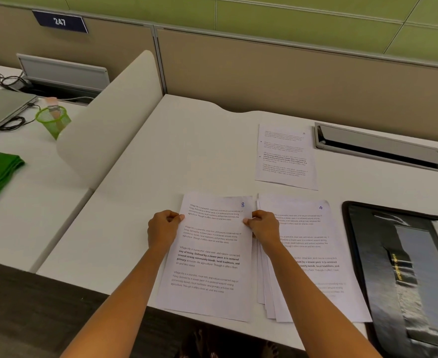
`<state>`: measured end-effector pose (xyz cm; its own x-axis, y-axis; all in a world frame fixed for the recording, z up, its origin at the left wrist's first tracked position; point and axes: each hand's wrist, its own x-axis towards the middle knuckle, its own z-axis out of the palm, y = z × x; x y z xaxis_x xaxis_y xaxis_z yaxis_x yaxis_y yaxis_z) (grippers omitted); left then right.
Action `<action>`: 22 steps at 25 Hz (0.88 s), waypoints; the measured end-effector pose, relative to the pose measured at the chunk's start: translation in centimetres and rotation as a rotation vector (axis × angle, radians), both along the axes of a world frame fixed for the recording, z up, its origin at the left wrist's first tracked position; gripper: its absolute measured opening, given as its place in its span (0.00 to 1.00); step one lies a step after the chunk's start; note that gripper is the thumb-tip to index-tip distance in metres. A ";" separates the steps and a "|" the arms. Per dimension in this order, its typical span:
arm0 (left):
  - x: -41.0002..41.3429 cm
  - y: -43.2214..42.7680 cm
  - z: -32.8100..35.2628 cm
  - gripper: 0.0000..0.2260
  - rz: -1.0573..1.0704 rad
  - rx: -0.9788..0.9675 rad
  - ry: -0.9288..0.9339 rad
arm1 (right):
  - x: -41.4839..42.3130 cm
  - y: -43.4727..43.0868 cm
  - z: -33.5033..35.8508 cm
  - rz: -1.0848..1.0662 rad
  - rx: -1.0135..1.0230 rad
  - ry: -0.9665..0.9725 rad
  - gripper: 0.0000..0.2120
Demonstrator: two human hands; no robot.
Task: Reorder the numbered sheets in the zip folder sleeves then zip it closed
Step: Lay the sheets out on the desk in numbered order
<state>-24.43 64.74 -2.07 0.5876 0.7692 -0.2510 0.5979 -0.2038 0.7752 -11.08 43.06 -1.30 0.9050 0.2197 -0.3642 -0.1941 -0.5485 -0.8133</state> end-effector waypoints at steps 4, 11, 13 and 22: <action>0.4 0.8 0.1 0.10 0.011 0.025 0.029 | -0.1 0.8 0.1 -0.004 -0.014 0.018 0.09; 0.9 2.6 0.4 0.10 0.023 0.057 0.039 | -0.5 2.4 -0.3 -0.014 -0.009 0.073 0.10; 0.7 3.6 0.5 0.11 0.032 0.063 0.043 | -0.8 3.1 -0.2 -0.027 0.013 0.105 0.09; -0.6 8.7 1.2 0.13 0.090 0.084 0.056 | -2.5 7.8 -0.3 -0.029 0.047 0.171 0.02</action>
